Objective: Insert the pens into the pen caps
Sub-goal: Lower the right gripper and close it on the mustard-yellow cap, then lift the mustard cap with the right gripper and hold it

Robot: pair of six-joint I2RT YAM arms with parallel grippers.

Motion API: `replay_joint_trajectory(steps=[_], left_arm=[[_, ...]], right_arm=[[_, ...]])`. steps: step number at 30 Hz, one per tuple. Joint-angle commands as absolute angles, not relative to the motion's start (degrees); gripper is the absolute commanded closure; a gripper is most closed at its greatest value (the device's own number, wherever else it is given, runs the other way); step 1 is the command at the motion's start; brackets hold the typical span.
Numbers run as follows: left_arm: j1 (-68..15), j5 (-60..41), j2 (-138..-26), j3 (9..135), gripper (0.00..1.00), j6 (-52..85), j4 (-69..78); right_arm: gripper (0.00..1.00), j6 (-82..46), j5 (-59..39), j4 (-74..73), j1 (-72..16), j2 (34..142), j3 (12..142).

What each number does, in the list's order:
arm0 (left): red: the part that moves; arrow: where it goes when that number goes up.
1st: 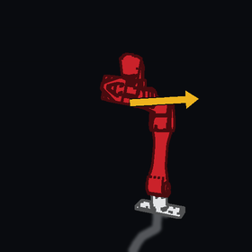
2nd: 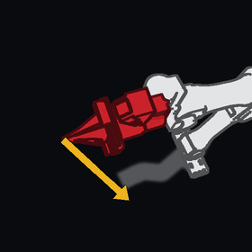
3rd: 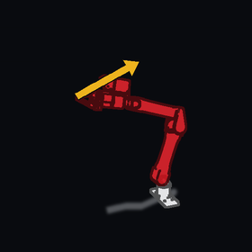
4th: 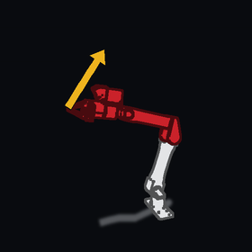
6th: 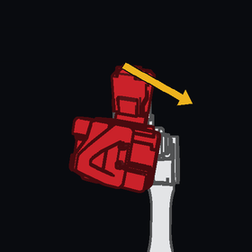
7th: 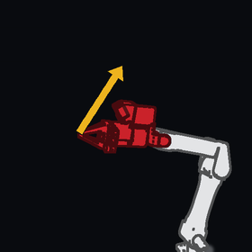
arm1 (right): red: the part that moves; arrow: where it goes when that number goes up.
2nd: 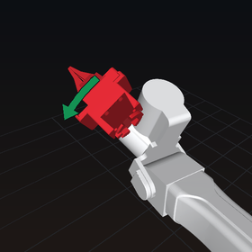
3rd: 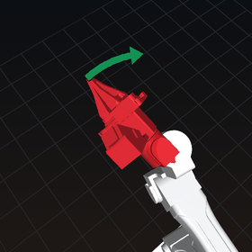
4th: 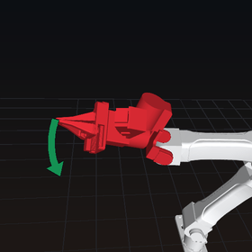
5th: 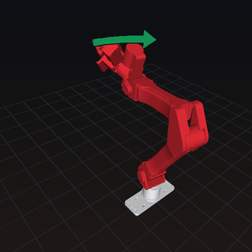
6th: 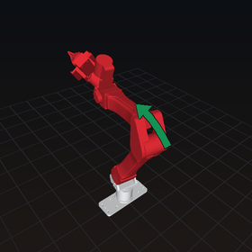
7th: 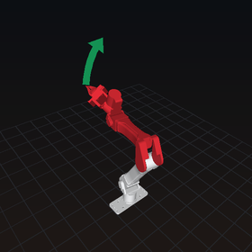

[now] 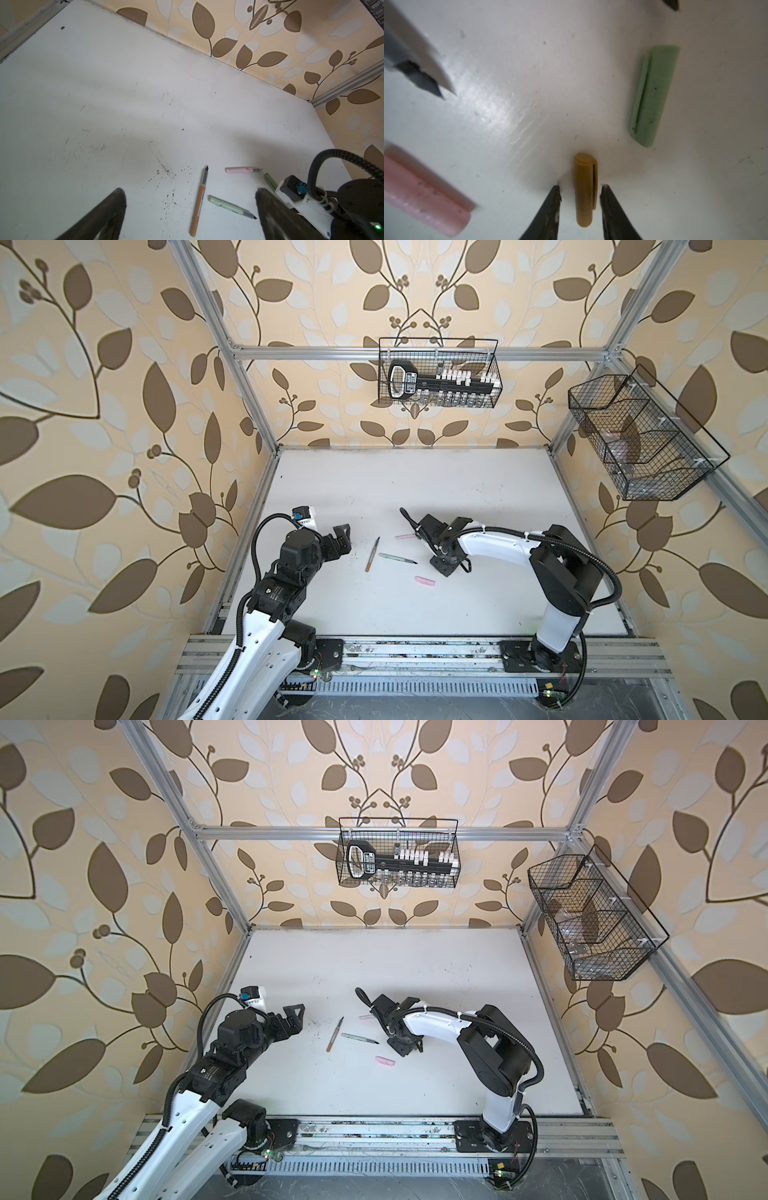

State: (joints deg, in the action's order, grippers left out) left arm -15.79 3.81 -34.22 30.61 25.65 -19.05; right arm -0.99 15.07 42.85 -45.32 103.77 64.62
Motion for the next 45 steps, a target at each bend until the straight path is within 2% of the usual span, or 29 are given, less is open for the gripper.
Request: replay_joint_trajectory(steps=[1,27,45], left_arm=[[-15.91,3.01,-35.77,31.81,0.01,25.10,-18.44],[-15.91,-0.03,-36.81,32.71,0.01,24.27,-19.93],[-15.91,-2.80,-39.44,32.98,0.01,24.35,-19.15]], right_arm=[[0.67,0.09,16.88,43.50,-45.64,105.29,65.98],[0.84,-0.88,17.98,43.06,-46.50,105.83,65.74],[0.82,-2.61,2.18,41.76,-42.26,101.00,64.81]])
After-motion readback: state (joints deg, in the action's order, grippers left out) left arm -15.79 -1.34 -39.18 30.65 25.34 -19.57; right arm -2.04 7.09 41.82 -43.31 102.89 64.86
